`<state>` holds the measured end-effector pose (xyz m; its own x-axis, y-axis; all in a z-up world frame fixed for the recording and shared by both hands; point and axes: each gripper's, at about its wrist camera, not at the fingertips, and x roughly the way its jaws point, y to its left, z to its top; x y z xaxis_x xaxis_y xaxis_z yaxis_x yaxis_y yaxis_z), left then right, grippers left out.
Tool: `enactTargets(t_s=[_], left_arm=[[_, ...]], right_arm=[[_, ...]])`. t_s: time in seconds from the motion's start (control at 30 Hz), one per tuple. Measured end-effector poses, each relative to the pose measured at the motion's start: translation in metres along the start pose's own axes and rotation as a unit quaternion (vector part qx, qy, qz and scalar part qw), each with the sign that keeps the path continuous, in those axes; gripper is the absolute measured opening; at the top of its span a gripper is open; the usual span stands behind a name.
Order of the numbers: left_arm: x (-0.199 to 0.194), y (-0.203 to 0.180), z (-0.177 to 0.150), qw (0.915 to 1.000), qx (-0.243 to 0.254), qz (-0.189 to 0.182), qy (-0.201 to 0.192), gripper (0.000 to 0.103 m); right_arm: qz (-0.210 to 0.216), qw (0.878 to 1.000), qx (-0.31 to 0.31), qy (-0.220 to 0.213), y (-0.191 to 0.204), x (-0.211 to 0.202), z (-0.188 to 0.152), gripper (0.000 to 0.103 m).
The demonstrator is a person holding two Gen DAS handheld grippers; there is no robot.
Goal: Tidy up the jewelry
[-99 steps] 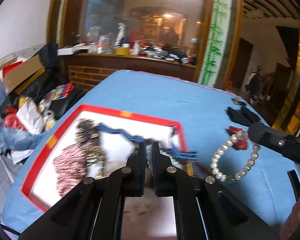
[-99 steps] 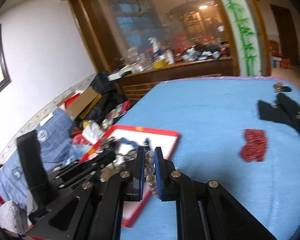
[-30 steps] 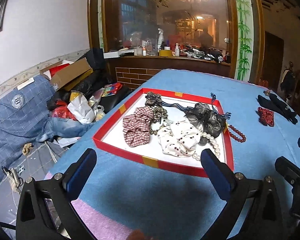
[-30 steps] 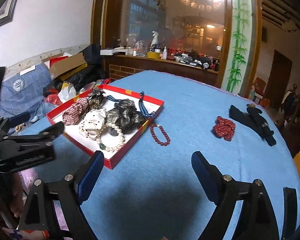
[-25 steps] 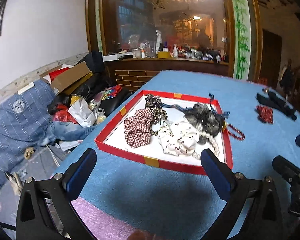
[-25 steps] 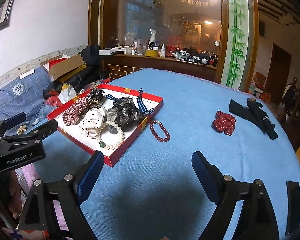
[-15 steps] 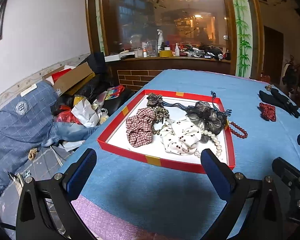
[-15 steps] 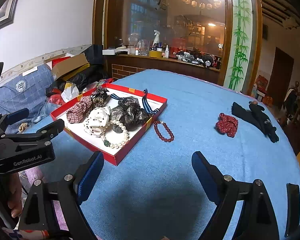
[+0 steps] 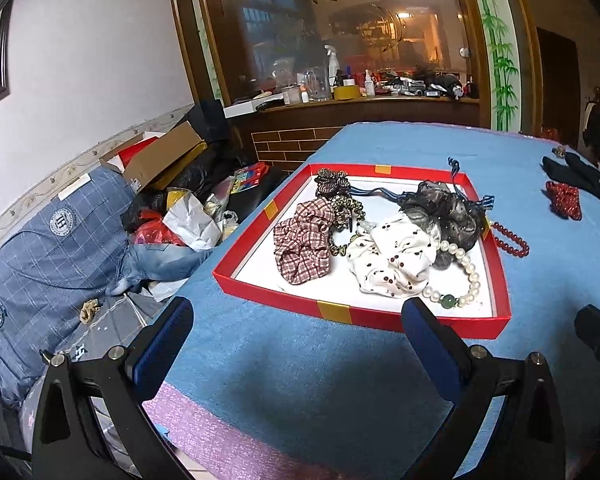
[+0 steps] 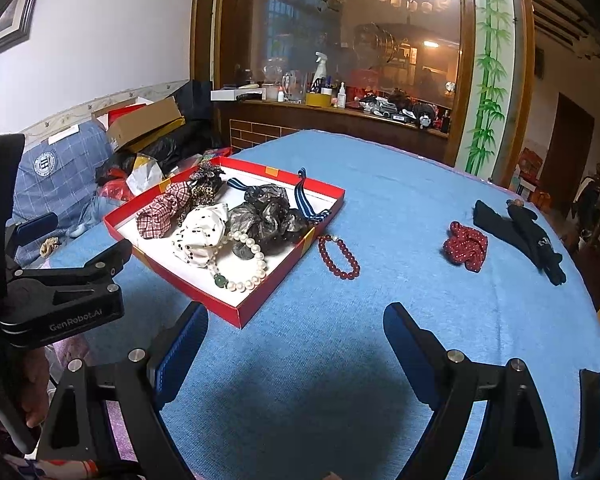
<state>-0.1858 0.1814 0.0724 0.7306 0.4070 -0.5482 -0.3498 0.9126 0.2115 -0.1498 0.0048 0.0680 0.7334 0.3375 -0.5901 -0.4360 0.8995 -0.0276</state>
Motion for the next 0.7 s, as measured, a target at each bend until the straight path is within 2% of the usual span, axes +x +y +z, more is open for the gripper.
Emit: enactTargets(t_s=[0.7], left_arm=[[0.0032,-0.0004,-0.0045,0.9999,0.009,0.005,0.005,0.103]], right_arm=[[0.003,1.000,0.002,0.006,0.0012,0.0039,0.0005,0.092]])
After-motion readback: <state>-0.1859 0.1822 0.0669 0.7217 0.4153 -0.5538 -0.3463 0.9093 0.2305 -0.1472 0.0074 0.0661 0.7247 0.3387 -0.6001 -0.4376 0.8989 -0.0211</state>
